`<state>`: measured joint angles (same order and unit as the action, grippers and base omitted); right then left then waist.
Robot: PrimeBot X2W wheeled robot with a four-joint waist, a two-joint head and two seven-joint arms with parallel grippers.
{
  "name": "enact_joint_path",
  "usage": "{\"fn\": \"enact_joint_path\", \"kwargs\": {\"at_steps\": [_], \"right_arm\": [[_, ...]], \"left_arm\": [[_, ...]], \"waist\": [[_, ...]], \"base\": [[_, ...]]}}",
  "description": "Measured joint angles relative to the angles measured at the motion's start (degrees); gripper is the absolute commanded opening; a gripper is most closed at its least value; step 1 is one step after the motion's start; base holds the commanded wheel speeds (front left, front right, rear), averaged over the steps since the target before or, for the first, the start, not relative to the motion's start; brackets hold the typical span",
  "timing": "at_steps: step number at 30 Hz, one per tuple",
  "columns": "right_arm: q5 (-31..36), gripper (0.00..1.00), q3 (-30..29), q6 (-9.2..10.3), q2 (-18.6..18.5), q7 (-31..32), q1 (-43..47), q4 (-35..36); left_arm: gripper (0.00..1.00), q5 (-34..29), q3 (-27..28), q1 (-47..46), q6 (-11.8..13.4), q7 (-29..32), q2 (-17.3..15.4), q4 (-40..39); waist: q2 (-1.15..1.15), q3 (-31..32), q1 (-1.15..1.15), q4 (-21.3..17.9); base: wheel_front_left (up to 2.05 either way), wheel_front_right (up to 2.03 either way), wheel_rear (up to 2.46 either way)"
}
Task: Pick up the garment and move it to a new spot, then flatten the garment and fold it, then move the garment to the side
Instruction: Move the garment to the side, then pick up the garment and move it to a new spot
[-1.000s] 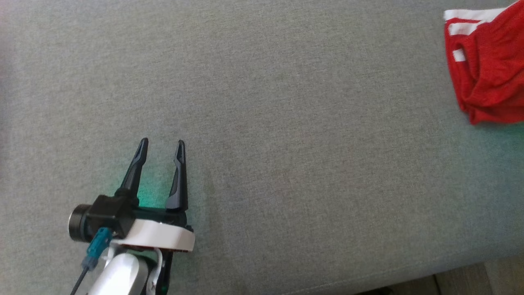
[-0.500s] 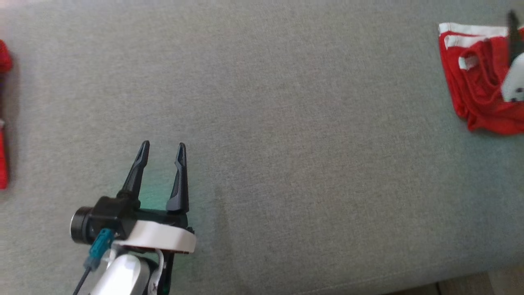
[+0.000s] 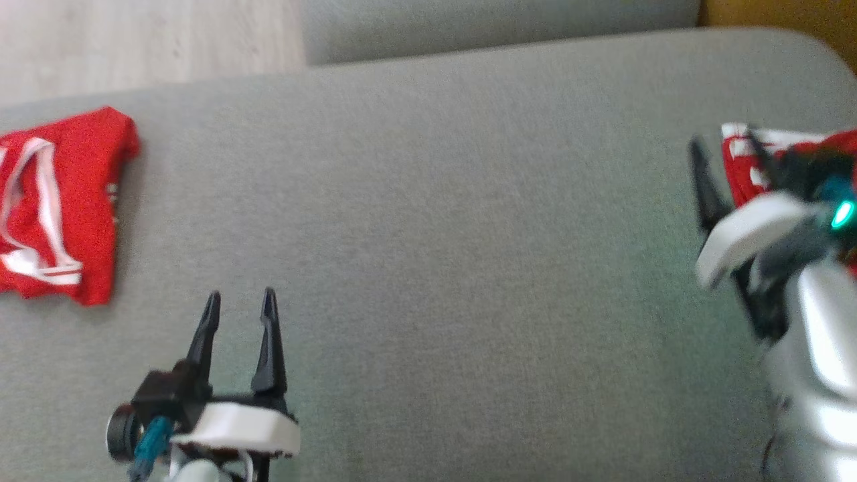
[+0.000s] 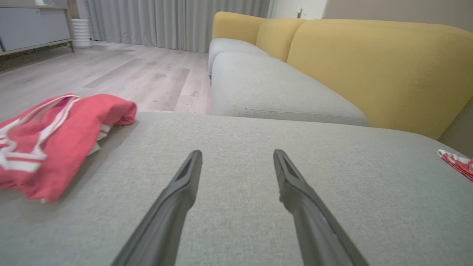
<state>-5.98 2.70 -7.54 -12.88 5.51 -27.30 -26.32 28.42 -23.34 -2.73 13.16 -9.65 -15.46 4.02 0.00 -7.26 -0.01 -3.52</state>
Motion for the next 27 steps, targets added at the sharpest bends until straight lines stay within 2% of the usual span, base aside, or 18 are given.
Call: {"fn": "enact_joint_path", "kwargs": {"at_steps": [6,9,17,27], "right_arm": [[2.0,1.0,-2.1,0.0,7.2,-1.6,14.0,7.4],[3.4,1.0,-2.4,0.0,9.3,-1.8,20.5,11.9],[2.5,1.0,-2.3,0.01,10.2,-2.6,31.0,20.8],[1.4,1.0,-1.0,0.0,10.2,-2.7,32.8,21.9]], "left_arm": [[1.0,1.2,0.6,4.0,0.5,-0.1,0.0,1.5],[1.0,1.4,0.5,6.1,0.5,0.1,-0.1,1.8],[1.0,2.5,0.3,9.1,1.0,0.5,-0.1,2.1],[1.0,2.5,-0.6,9.1,1.0,0.0,0.1,2.3]], "waist": [[0.0,5.1,-0.01,2.6],[0.0,6.8,0.0,3.8],[0.0,8.4,0.01,5.4],[0.0,8.2,0.01,5.8]], "base": [[0.0,0.0,0.0],[0.0,0.0,0.0],[0.0,0.0,0.0],[0.0,0.0,0.0]]}}
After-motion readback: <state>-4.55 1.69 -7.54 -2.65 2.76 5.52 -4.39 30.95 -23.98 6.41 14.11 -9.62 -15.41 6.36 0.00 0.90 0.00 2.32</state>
